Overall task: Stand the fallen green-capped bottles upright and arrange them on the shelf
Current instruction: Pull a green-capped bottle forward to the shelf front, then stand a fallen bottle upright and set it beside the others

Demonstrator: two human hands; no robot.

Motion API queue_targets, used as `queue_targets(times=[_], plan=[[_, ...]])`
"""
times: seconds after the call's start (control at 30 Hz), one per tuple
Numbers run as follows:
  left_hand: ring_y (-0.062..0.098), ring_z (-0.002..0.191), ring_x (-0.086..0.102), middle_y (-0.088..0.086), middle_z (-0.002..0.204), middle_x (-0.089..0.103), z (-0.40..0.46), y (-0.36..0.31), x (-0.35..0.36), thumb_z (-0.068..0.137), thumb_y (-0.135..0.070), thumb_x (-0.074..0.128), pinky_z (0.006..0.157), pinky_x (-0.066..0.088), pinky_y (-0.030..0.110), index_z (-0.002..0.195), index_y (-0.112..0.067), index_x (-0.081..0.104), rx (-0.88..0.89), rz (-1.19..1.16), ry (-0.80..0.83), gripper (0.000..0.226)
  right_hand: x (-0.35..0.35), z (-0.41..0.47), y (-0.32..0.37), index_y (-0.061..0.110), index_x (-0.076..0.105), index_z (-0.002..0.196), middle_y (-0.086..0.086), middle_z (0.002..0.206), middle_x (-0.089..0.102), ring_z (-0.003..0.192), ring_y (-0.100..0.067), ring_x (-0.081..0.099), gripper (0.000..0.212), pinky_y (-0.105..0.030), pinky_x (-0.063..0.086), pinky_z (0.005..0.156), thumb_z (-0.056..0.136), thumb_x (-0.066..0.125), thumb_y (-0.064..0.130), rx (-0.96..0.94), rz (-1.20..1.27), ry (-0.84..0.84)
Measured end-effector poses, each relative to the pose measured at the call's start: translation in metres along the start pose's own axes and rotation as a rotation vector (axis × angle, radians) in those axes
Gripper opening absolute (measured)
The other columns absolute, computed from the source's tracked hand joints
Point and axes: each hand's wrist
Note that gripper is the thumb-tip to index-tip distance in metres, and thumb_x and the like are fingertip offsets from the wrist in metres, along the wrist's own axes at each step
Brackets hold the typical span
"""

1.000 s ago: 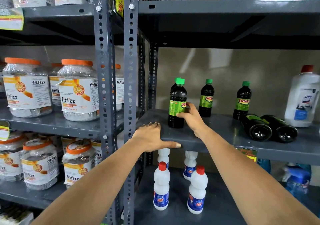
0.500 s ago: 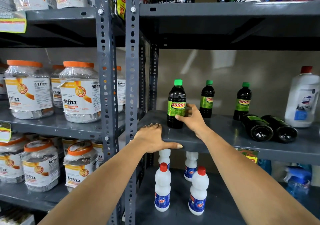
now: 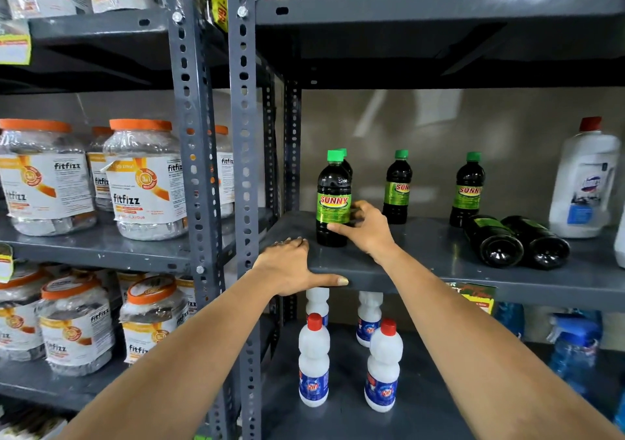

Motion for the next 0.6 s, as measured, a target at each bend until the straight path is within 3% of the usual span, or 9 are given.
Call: queue_targets(times=[0.07, 0.13, 0.27, 0.4, 0.53, 0.6], plan=[[0.026, 0.131, 0.042, 0.005, 0.149, 0.041, -0.001, -0.001, 0.000, 0.045, -0.108, 0.024, 0.099, 0.040, 0.043, 0.145, -0.013, 0.034, 0.009, 0.005, -0.005, 0.138, -0.003, -0.005, 0.006, 0.014, 0.058, 0.113, 0.010, 0.090, 0.064, 0.083, -0.006, 0.064, 0.062, -0.020, 0.052, 0.072, 0.065, 0.085, 0.043, -0.018, 0.043, -0.088], [0.026, 0.132, 0.040, 0.005, 0.149, 0.040, -0.002, -0.002, -0.002, 0.047, -0.107, 0.024, 0.100, 0.040, 0.043, 0.144, -0.013, 0.034, 0.019, 0.010, -0.004, 0.136, -0.012, -0.011, 0.010, 0.013, 0.060, 0.108, 0.011, 0.084, 0.061, 0.081, -0.010, 0.063, 0.050, -0.026, 0.054, 0.074, 0.072, 0.080, 0.042, -0.084, 0.006, -0.223], [0.027, 0.125, 0.047, 0.005, 0.142, 0.047, -0.012, -0.005, -0.001, 0.062, -0.098, 0.020, 0.092, 0.045, 0.041, 0.140, -0.013, 0.042, 0.082, 0.080, -0.081, 0.118, -0.059, -0.016, 0.009, 0.012, 0.065, 0.104, -0.004, 0.095, 0.069, 0.088, -0.020, 0.064, 0.031, -0.028, 0.049, 0.077, 0.081, 0.072, 0.031, -0.184, -0.196, -0.388], [0.025, 0.116, 0.052, 0.004, 0.131, 0.052, -0.025, -0.014, 0.004, 0.081, -0.082, 0.025, 0.092, 0.047, 0.040, 0.136, -0.010, 0.047, 0.248, 0.008, -0.176, 0.093, -0.142, -0.012, 0.000, 0.015, 0.067, 0.107, -0.014, 0.103, 0.070, 0.097, -0.035, 0.065, 0.028, -0.036, 0.050, 0.082, 0.079, 0.068, 0.018, -0.006, -0.438, -0.493], [0.023, 0.121, 0.047, 0.005, 0.137, 0.047, -0.021, -0.039, -0.002, 0.088, -0.074, 0.026, 0.100, 0.041, 0.037, 0.141, -0.009, 0.043, 0.424, -0.065, -0.087, 0.085, -0.208, -0.005, -0.012, 0.004, 0.066, 0.101, -0.025, 0.104, 0.066, 0.099, -0.044, 0.062, 0.028, -0.041, 0.050, 0.080, 0.073, 0.066, 0.007, 0.233, -0.615, -0.485], [0.023, 0.118, 0.048, 0.005, 0.136, 0.046, -0.013, -0.063, -0.006, 0.089, -0.073, 0.027, 0.099, 0.041, 0.038, 0.141, -0.008, 0.042, 0.481, -0.061, -0.032, 0.085, -0.224, -0.001, -0.017, -0.001, 0.061, 0.097, -0.026, 0.105, 0.064, 0.099, -0.045, 0.061, 0.029, -0.040, 0.049, 0.076, 0.072, 0.071, 0.012, 0.310, -0.686, -0.400]])
Point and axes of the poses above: each hand's wrist, its own z-axis towards the middle knuckle, its own x-axis out of the palm, y = z × x
